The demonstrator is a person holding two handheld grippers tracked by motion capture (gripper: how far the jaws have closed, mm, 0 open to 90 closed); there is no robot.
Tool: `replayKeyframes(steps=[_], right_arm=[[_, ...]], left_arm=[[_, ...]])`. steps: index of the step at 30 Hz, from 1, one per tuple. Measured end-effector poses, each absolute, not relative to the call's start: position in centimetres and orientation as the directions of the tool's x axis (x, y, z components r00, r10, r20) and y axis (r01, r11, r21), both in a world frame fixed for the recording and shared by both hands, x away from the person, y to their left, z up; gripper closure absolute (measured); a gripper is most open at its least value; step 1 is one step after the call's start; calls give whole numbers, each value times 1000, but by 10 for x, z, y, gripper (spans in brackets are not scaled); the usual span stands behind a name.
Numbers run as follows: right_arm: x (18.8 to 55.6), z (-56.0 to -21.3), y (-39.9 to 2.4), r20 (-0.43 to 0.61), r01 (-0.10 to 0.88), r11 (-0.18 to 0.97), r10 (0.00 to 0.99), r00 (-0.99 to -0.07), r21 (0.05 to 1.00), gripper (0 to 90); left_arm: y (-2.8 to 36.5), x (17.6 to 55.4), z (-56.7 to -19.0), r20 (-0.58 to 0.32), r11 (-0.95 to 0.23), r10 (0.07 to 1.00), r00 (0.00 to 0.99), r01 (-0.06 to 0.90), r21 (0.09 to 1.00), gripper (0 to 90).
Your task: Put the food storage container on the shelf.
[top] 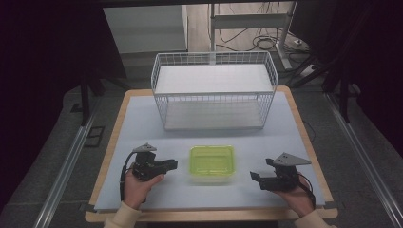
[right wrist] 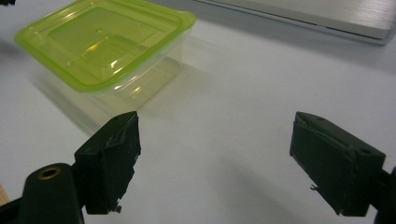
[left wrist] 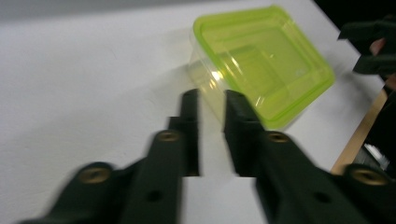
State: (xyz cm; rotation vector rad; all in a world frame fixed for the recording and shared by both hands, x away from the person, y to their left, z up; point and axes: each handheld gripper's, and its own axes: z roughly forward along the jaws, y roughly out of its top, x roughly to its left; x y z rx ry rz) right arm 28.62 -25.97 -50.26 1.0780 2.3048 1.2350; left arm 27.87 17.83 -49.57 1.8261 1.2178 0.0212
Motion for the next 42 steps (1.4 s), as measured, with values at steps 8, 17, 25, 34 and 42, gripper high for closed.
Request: replayKeyframes(steps=[8, 17, 25, 34, 42], right_arm=[[285, -503, -258, 109, 467, 344, 701, -705, 815, 186], [292, -496, -247, 237, 549, 292, 676, -698, 783, 272], [308, -491, -238, 377, 626, 202, 647, -663, 753, 318], [322, -489, -226, 438, 681, 186, 641, -630, 708, 342], [339, -495, -217, 489, 739, 160, 655, -576, 655, 386]], left_arm=[[184, 279, -490, -508, -45, 701, 500, 742, 668, 407], [182, 282, -488, -607, 7, 635, 479, 782, 624, 409], [178, 292, -494, -642, 19, 616, 457, 806, 592, 435], [171, 306, -499, -664, 30, 608, 436, 822, 568, 455], [158, 317, -506, -658, -3, 616, 433, 836, 548, 485]])
